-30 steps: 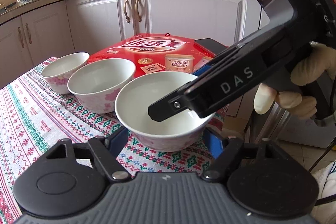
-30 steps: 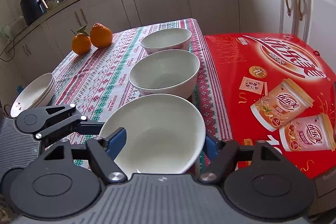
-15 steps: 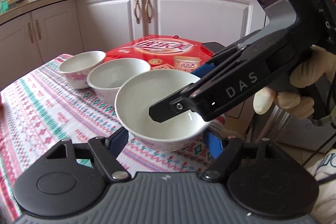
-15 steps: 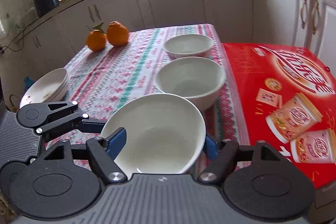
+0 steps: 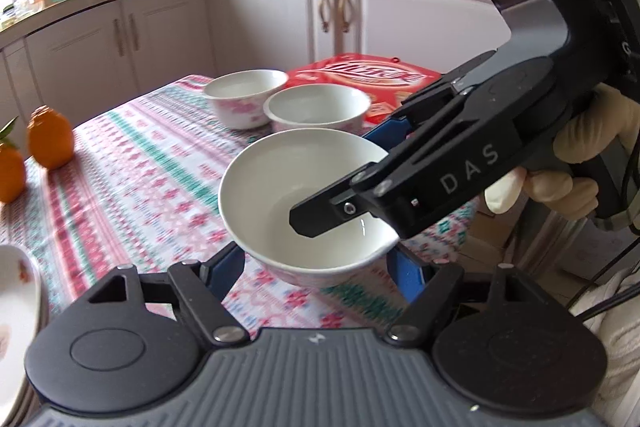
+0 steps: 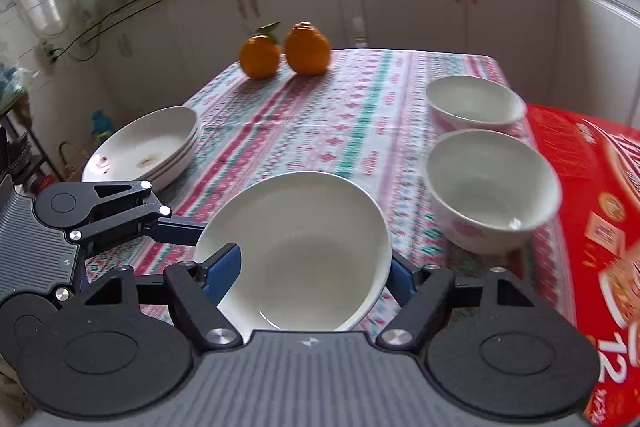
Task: Organize plates and bowls
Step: 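Lift and carry the white bowl with the right gripper toward the other bowls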
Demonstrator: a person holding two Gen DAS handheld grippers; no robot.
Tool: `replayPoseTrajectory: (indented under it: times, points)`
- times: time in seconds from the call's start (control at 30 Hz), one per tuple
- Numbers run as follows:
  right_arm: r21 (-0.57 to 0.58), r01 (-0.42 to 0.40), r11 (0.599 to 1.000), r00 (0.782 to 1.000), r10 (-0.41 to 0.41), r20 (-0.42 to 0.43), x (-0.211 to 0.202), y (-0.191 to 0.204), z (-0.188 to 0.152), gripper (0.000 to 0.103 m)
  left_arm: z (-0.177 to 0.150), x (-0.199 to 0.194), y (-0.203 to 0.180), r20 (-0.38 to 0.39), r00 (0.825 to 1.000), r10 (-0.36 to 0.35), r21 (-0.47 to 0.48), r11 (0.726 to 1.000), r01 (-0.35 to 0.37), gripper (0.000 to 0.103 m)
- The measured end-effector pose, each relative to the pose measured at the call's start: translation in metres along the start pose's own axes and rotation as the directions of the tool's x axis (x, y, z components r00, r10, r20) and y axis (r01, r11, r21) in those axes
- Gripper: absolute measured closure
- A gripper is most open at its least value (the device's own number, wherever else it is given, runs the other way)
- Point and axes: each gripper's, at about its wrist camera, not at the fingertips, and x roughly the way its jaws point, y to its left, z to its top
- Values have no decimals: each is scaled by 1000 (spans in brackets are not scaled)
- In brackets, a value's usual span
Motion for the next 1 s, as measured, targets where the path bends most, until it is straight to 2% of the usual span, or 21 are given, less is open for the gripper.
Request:
replayPoseTrajectory:
  times: [0.3, 1.0]
  points:
    - [-48, -52, 998, 998, 51, -22, 28, 22, 16, 22, -12, -9, 22, -16, 998, 57, -45, 997, -58, 25]
    - [-24, -73, 997, 996, 71, -58, 52, 28, 21, 22, -20, -10, 40, -31, 998, 62, -85, 994, -65, 25]
